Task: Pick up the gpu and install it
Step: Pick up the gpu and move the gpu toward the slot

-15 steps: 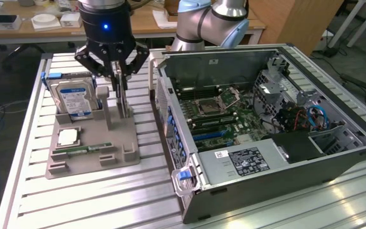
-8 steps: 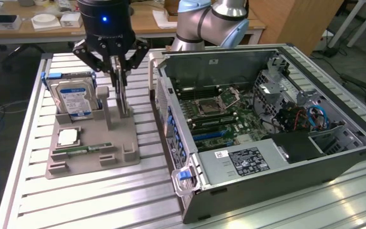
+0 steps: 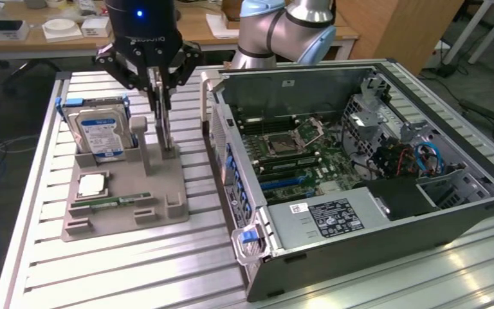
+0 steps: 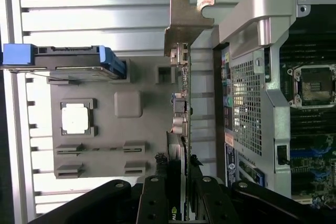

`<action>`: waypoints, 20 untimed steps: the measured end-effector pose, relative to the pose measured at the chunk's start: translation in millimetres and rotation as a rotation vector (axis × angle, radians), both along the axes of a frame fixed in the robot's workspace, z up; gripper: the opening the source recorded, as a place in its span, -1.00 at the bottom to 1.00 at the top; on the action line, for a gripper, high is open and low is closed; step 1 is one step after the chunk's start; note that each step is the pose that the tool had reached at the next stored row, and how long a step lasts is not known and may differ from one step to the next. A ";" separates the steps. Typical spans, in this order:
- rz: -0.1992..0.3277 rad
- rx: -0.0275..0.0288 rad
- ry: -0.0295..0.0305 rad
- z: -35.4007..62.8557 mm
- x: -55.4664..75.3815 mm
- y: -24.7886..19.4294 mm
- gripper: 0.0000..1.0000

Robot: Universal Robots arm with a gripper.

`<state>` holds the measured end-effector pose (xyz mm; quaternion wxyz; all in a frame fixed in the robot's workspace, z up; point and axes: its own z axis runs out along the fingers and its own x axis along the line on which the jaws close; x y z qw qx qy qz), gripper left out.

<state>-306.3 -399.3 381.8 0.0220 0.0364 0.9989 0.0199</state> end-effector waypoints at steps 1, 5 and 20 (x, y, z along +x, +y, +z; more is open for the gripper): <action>0.000 0.0000 0.0002 1.5 0.6 -0.1 -0.47; 0.000 0.0000 0.0061 7.9 3.5 0.0 -0.47; -0.001 -0.0001 0.0474 17.4 17.6 0.1 -0.47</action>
